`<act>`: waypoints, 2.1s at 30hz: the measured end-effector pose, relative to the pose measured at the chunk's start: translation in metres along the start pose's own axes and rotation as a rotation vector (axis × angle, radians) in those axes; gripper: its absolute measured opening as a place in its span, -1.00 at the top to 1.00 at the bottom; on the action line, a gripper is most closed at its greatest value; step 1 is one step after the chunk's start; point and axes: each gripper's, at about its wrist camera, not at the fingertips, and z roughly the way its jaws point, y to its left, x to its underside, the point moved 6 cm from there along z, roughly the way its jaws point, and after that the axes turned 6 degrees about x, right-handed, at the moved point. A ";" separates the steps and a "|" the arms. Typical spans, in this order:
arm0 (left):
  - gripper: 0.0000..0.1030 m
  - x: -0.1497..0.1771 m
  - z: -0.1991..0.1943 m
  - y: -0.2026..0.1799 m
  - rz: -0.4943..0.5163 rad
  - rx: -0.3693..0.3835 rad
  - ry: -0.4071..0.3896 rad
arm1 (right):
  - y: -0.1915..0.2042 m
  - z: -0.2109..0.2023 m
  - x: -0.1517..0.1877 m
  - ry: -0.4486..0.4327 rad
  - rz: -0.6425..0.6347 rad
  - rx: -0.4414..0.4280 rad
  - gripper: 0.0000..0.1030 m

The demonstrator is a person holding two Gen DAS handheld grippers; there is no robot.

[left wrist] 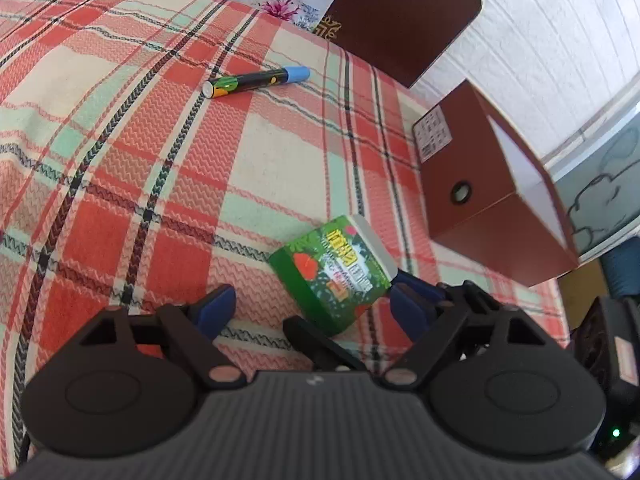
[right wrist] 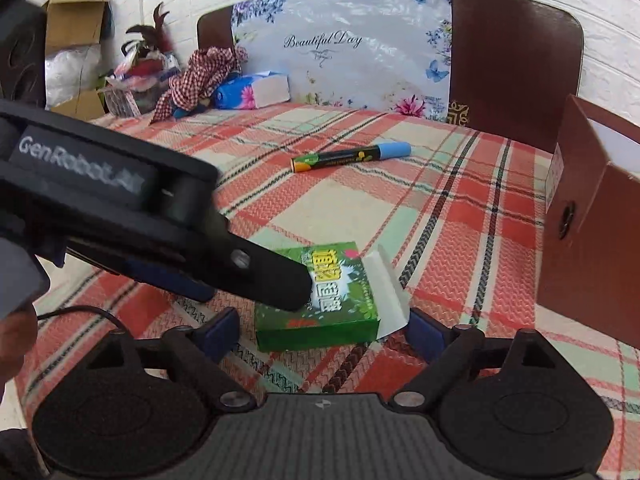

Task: Organize objects
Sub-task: 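Grasp the green snack box with the right gripper, then carry the snack box into the brown box and open the right gripper, then move the right gripper to the blue-capped marker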

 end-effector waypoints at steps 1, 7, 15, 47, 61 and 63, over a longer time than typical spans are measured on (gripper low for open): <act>-0.56 -0.001 0.001 -0.001 0.018 -0.010 -0.009 | 0.003 0.000 0.000 -0.017 -0.013 0.009 -0.51; 0.18 -0.003 0.000 0.007 -0.013 0.003 0.010 | 0.021 -0.007 0.000 -0.057 -0.063 0.031 -0.19; 0.19 0.007 -0.005 -0.007 0.021 0.022 0.025 | 0.019 -0.022 0.004 -0.053 -0.031 0.060 -0.18; -0.18 -0.073 0.152 -0.299 0.621 0.124 -0.043 | -0.275 -0.105 -0.029 -0.366 0.303 0.610 -0.49; -0.17 -0.034 0.051 -0.232 0.594 0.149 -0.172 | -0.188 -0.126 0.002 -0.431 0.397 0.554 -0.49; -0.17 -0.034 0.037 -0.202 0.558 0.111 -0.192 | -0.168 -0.121 0.000 -0.427 0.382 0.510 -0.48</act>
